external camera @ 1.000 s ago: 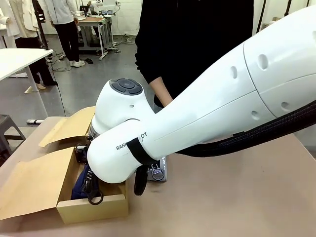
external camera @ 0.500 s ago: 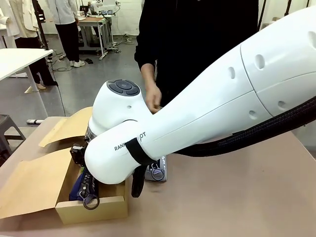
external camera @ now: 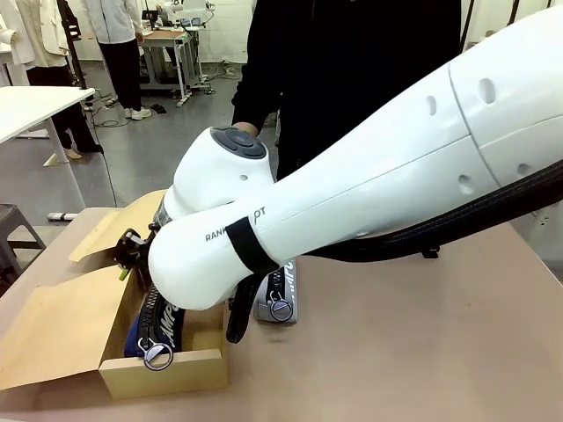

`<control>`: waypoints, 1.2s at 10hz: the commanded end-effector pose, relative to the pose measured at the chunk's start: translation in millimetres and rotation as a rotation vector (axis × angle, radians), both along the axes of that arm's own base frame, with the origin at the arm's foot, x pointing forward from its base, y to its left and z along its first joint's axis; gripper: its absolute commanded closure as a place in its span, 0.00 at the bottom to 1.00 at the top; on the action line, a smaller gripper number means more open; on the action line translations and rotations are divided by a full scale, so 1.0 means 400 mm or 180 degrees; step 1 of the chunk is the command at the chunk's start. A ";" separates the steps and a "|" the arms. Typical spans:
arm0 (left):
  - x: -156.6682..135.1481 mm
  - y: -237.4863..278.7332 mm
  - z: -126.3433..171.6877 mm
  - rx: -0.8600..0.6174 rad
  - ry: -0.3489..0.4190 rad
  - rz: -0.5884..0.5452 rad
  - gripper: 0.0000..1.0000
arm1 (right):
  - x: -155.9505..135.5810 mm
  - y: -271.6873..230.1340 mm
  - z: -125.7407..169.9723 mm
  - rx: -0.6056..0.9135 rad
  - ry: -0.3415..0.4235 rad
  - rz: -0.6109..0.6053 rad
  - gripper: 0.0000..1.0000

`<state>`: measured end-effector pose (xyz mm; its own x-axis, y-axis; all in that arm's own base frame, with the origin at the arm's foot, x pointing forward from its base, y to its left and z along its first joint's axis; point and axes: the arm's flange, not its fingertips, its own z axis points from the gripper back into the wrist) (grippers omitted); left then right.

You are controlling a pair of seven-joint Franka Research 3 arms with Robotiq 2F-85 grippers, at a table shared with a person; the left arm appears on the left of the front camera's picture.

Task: Place items inside the box.
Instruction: Pick up a Pencil pouch or Stapler and place it inside the Mailer Box closest to the robot.

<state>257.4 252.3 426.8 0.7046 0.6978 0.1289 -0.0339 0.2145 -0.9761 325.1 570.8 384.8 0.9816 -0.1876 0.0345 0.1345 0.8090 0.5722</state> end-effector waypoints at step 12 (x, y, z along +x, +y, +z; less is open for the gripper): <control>0.003 -0.001 0.000 -0.0013 -0.0116 0.0011 0.00 | -0.054 -0.436 0.255 0.1108 -0.0015 -0.0062 0.00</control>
